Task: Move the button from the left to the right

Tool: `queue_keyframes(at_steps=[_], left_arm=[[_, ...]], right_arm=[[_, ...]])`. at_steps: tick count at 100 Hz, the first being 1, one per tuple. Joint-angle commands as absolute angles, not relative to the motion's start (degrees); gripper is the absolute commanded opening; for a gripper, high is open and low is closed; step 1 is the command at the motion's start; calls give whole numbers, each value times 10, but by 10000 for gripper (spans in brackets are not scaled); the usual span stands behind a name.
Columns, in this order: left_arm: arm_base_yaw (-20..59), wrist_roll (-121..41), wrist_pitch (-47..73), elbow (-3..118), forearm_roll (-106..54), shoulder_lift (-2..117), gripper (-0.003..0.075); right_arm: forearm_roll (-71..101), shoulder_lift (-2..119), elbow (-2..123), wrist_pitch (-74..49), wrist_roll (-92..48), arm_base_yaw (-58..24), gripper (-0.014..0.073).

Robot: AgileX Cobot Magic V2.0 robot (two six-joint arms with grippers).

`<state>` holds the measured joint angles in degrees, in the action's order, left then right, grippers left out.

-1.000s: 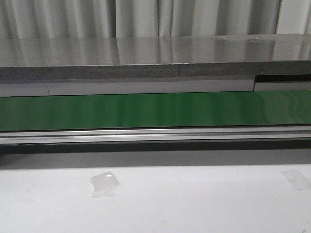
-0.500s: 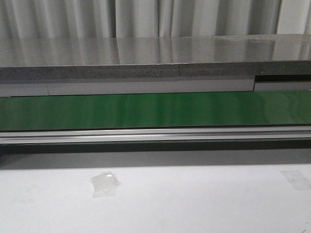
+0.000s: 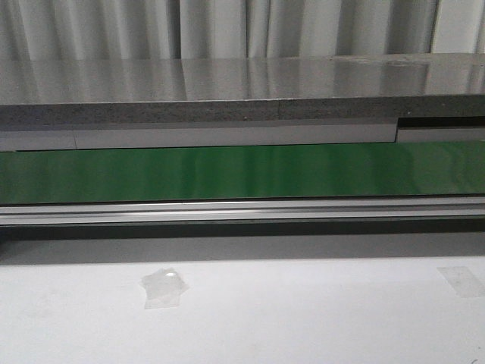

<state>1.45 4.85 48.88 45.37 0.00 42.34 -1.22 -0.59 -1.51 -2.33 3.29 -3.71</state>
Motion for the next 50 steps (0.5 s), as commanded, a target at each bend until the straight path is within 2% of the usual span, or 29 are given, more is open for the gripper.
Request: queue_keyframes(at_steps=[1,35,42,50], left_arm=[[17,54,459,473,-10,432,-20],[17,54,451,473,-10,435,-6],[17,54,451,473,-10,435,57],[17,54,451,473,-10,435,212]], right_arm=[[-16,-14,-7,25,32,-38,-68],[-16,-14,-7,25,32,-38,-68],[-16,-14,-7,25,32,-38,-68],[-16,-14,-7,25,32,-38,-68]])
